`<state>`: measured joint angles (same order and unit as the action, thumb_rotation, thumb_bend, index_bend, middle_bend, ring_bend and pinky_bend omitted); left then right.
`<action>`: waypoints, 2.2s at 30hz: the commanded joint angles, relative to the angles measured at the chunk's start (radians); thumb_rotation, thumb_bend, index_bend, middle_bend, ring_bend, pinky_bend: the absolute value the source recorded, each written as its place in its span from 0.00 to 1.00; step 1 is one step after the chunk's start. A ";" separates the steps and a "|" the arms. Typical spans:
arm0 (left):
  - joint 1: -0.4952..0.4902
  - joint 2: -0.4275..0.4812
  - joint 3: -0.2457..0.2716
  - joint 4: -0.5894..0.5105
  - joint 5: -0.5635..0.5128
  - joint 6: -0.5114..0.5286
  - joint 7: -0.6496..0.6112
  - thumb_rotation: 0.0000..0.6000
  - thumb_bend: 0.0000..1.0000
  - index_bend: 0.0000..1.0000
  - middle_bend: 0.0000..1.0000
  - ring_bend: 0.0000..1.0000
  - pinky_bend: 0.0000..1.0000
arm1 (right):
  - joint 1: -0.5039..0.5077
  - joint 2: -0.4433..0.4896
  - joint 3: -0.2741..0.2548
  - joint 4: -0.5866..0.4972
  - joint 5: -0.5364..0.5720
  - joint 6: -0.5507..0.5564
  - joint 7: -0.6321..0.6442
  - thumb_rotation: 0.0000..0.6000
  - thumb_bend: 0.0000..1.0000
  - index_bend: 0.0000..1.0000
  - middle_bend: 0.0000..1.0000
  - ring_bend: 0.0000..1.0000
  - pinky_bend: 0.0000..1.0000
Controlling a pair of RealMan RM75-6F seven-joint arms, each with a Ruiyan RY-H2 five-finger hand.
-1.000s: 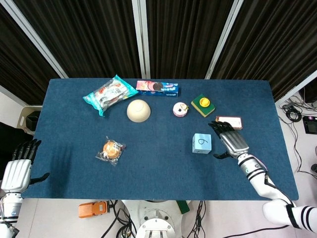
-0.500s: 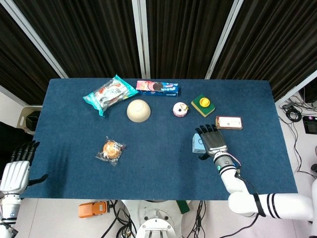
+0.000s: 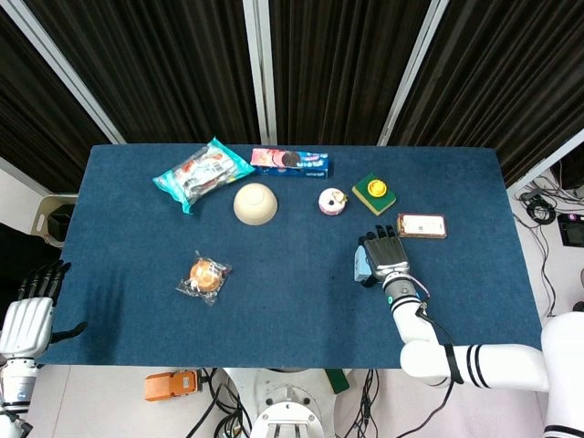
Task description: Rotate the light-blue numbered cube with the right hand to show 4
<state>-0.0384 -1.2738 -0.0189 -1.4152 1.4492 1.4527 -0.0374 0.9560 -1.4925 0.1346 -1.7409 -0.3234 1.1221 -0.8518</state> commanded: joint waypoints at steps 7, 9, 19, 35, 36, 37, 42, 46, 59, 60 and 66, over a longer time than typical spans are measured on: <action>0.011 0.002 0.003 0.004 -0.009 0.004 -0.008 1.00 0.03 0.05 0.02 0.00 0.00 | -0.101 0.047 0.036 -0.007 -0.192 -0.056 0.257 1.00 0.39 0.57 0.43 0.28 0.16; 0.014 0.001 0.003 0.007 -0.010 0.005 -0.011 1.00 0.03 0.05 0.02 0.00 0.00 | -0.154 0.082 0.051 -0.026 -0.288 -0.080 0.389 1.00 0.39 0.57 0.43 0.28 0.16; 0.001 -0.007 -0.001 0.001 0.000 -0.003 -0.001 1.00 0.03 0.05 0.02 0.00 0.00 | -0.374 0.068 0.058 0.160 -0.818 -0.136 1.132 1.00 0.39 0.55 0.43 0.23 0.15; -0.007 0.002 -0.003 -0.021 0.000 -0.008 0.021 1.00 0.03 0.05 0.02 0.00 0.00 | -0.391 -0.225 -0.009 0.676 -1.115 -0.100 1.750 1.00 0.39 0.48 0.43 0.13 0.05; -0.006 0.001 -0.003 -0.021 0.000 -0.008 0.021 1.00 0.03 0.05 0.02 0.00 0.00 | -0.390 -0.233 -0.012 0.691 -1.122 -0.098 1.767 1.00 0.39 0.48 0.43 0.13 0.05; -0.006 0.001 -0.003 -0.021 0.000 -0.008 0.021 1.00 0.03 0.05 0.02 0.00 0.00 | -0.390 -0.241 -0.014 0.705 -1.128 -0.094 1.782 1.00 0.39 0.48 0.43 0.13 0.05; -0.006 0.000 -0.002 -0.019 -0.001 -0.009 0.019 1.00 0.03 0.05 0.02 0.00 0.00 | -0.390 -0.275 -0.025 0.771 -1.156 -0.067 1.839 1.00 0.39 0.45 0.42 0.11 0.04; -0.005 0.000 -0.001 -0.016 -0.002 -0.009 0.016 1.00 0.03 0.05 0.02 0.00 0.00 | -0.393 -0.277 -0.039 0.797 -1.170 -0.061 1.858 1.00 0.38 0.30 0.33 0.04 0.00; -0.004 -0.001 -0.001 -0.010 -0.001 -0.008 0.010 1.00 0.03 0.05 0.02 0.00 0.00 | -0.445 -0.169 -0.095 0.711 -1.202 -0.010 1.769 1.00 0.37 0.00 0.10 0.00 0.00; -0.004 -0.002 -0.001 -0.009 -0.001 -0.008 0.009 1.00 0.03 0.05 0.02 0.00 0.00 | -0.451 -0.150 -0.098 0.693 -1.202 -0.005 1.753 1.00 0.37 0.00 0.09 0.00 0.00; -0.005 0.001 -0.002 -0.010 0.001 -0.007 0.007 1.00 0.03 0.05 0.02 0.00 0.00 | -0.507 0.015 -0.101 0.538 -1.185 0.061 1.545 1.00 0.38 0.00 0.07 0.00 0.00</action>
<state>-0.0435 -1.2726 -0.0205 -1.4247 1.4502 1.4459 -0.0299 0.4815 -1.5513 0.0384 -1.1235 -1.5188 1.1486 0.7982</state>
